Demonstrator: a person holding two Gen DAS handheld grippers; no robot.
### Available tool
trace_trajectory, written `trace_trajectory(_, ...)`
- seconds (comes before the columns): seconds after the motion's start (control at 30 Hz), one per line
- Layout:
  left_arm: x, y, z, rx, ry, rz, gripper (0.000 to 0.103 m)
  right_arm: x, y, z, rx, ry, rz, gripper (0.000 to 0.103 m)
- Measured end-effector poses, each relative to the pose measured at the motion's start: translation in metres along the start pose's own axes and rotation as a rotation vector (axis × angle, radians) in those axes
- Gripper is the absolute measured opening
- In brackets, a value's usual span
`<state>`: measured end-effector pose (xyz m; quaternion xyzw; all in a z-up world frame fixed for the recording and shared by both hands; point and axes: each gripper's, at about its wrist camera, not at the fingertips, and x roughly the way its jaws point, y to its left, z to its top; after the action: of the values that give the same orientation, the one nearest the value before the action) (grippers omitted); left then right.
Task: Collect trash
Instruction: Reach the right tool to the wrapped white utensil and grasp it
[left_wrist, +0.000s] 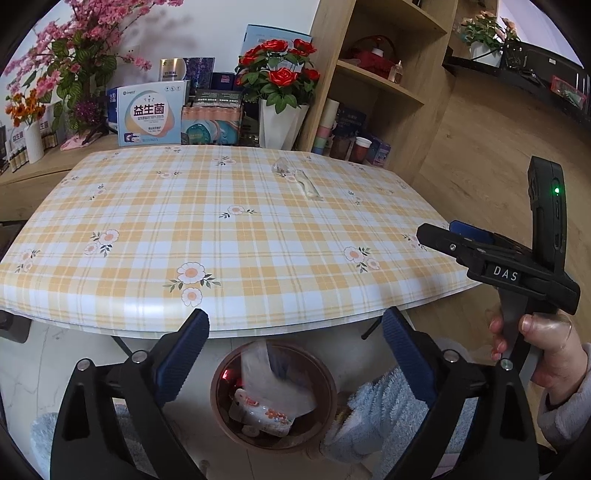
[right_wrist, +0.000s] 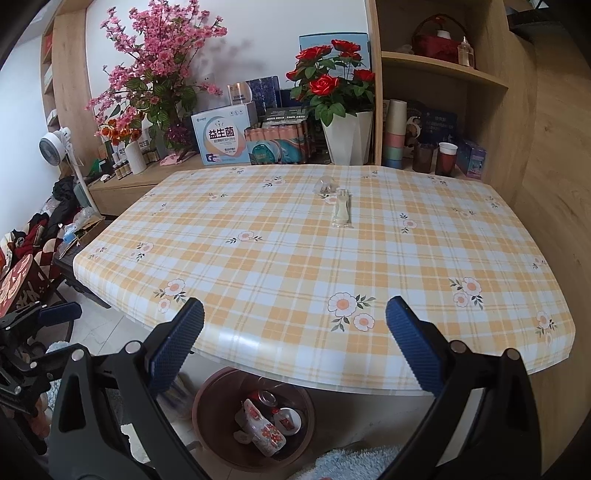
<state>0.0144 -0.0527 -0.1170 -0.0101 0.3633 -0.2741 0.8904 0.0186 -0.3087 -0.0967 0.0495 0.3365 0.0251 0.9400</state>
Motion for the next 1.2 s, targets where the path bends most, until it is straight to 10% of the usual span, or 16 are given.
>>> trace_trajectory(1.2,0.027,0.079,0.054,-0.049,-0.062,0.206,0.097,0.072,-0.036,0.017,0.011,0.092,0.004,0.097)
